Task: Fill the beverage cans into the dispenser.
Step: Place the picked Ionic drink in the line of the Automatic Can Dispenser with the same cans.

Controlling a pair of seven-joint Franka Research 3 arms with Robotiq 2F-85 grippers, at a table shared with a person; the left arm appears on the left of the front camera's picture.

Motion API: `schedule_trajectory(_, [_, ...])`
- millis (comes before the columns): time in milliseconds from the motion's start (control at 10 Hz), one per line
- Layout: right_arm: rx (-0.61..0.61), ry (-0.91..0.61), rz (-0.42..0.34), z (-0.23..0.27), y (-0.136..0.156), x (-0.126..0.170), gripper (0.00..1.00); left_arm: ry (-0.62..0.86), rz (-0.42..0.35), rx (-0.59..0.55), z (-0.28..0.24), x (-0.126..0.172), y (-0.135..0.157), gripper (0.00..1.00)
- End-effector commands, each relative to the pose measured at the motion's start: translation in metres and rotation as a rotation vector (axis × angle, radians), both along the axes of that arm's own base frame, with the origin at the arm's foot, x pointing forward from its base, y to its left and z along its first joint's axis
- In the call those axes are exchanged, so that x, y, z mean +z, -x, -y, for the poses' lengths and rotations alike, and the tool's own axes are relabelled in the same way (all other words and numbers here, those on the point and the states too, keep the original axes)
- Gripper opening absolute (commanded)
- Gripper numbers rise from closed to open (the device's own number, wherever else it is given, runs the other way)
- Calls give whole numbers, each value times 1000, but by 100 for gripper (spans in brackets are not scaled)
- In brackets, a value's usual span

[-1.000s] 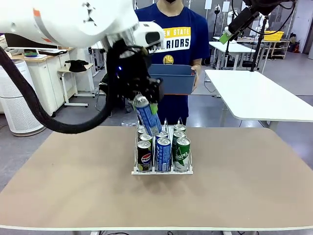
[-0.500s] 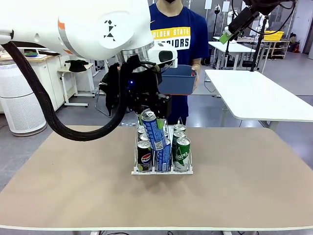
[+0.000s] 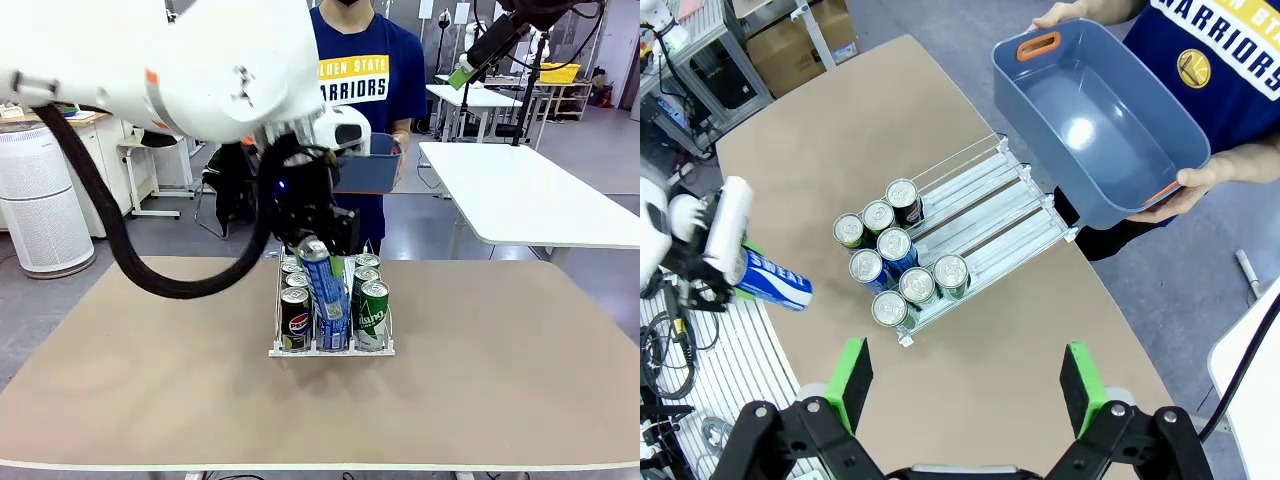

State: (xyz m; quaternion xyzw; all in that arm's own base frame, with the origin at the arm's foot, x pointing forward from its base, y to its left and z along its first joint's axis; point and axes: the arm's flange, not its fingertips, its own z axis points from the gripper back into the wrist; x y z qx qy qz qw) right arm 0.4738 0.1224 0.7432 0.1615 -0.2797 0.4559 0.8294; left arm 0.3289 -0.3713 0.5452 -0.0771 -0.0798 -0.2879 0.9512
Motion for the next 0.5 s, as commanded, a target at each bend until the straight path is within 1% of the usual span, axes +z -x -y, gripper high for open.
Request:
schedule_trajectory(0, [11, -10, 8, 1, 1, -1, 100, 67, -1, 2, 17, -21, -17, 58])
schedule_trajectory(100, [11, -10, 8, 1, 1, -1, 100, 81, 5, 17, 23, -33, -20, 58])
schedule_trajectory(200, [11, -10, 8, 1, 1, -1, 100, 78, -9, -4, 24, -50, -27, 58])
schedule_trajectory(400, [11, -10, 8, 1, 1, -1, 100, 41, -23, 15, 26, -70, -36, 58])
